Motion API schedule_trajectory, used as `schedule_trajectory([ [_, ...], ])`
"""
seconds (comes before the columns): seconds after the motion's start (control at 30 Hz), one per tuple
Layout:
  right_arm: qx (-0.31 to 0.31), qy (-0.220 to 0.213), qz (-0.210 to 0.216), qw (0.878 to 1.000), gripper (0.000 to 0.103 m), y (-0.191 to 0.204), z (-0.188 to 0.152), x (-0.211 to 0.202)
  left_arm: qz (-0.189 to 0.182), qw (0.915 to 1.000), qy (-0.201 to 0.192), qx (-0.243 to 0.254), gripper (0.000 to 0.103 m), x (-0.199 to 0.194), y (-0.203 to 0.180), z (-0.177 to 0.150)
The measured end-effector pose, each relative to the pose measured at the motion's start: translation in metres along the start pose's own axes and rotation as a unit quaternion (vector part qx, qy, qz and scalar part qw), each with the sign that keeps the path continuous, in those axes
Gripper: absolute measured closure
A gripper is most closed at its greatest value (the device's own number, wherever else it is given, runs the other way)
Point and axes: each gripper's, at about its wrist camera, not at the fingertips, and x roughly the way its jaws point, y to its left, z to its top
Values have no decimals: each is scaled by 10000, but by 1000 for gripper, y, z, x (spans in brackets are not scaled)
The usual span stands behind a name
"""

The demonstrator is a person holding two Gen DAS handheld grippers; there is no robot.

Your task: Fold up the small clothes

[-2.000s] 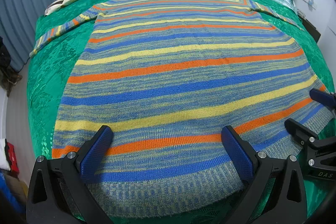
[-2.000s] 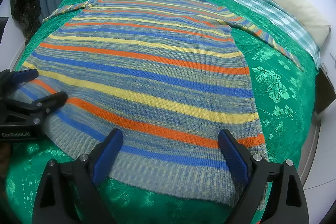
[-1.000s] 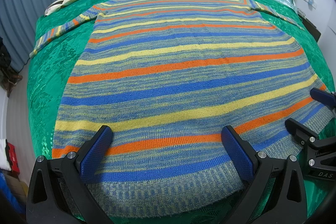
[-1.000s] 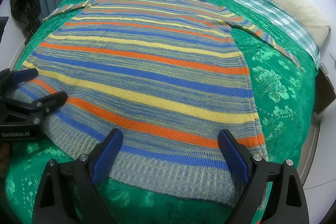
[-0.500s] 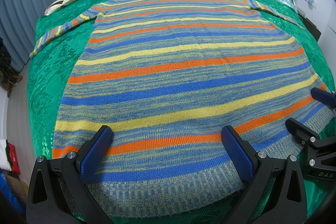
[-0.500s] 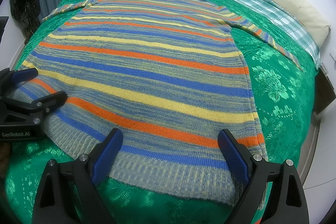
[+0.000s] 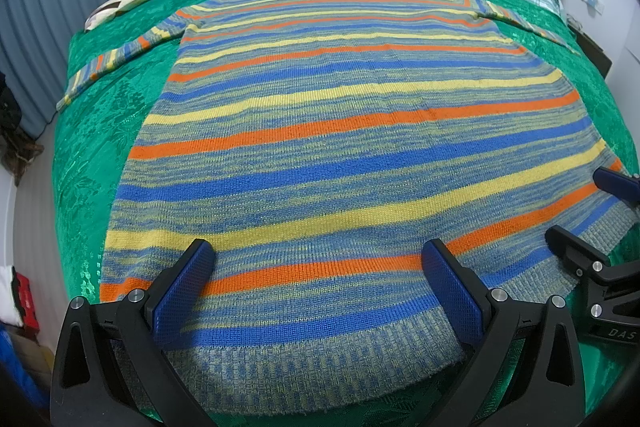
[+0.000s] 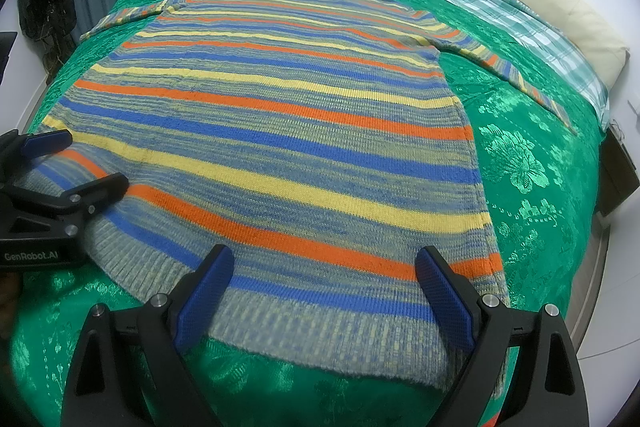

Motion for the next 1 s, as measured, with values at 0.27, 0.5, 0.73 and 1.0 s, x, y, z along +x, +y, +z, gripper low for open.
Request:
schedule_trajectory([
  [0.27,-216,585,371,9974,9,-13,-2,-15,-18,10000,48,-14,0,-6,3,-2],
  [0.5,492,-133,821,9953,12,-128,40,-64,-517,9978,2,-405,1,-47,25,-8],
  [0.73,3530,-561,1067,9278,15,-376,100,11,-292,9966,-163,-757,1,-73,49,2],
  [1.0,4552,149,1393,8793,31,-441,96,107,20,9950,102,-993,1,-62,65,0],
])
